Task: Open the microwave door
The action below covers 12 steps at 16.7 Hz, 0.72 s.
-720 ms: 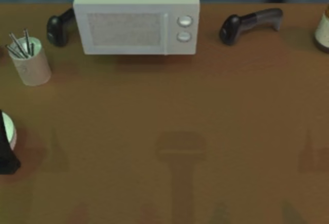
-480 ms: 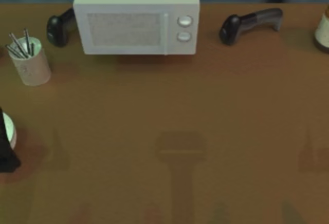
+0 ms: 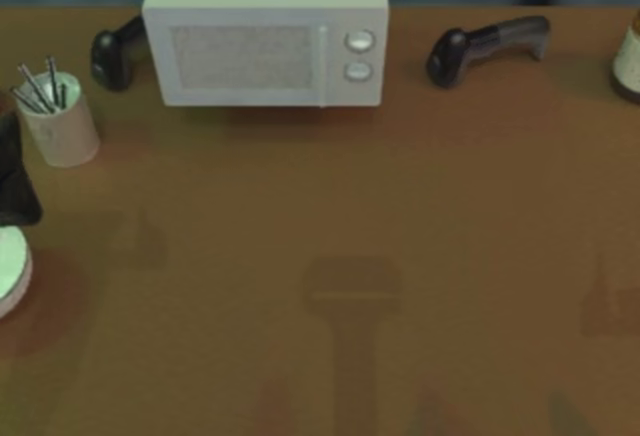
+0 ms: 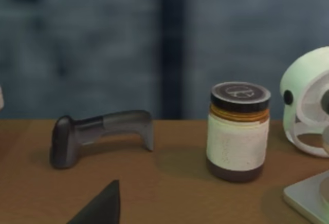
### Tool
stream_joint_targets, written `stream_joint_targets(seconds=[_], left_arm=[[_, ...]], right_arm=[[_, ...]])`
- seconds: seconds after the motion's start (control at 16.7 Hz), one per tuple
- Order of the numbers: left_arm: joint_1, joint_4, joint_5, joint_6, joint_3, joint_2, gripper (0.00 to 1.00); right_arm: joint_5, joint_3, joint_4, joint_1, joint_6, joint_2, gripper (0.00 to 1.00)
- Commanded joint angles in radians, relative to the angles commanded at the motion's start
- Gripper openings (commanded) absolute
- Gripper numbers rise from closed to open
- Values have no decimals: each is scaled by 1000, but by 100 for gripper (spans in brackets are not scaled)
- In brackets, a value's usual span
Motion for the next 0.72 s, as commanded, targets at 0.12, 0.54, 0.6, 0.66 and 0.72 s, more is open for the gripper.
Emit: stream_joint_targets(seconds=[0.12,0.54,0.6,0.66,0.72], left_arm=[[-54,-111,-28,-48,216,209,100],[-253,-523,-126,-220,1022,1004,100],[-279,-577,-139,-243,1130,1108,100],[-305,-628,-151,-266,1233,1205,100],[-329,-676,-162,-288,1331,1297,100]], right_arm=[[0,0,0,0,0,0,100],[0,0,0,0,0,0,100],[0,0,0,0,0,0,100],[0,0,0,0,0,0,100],[0,0,0,0,0,0,100]])
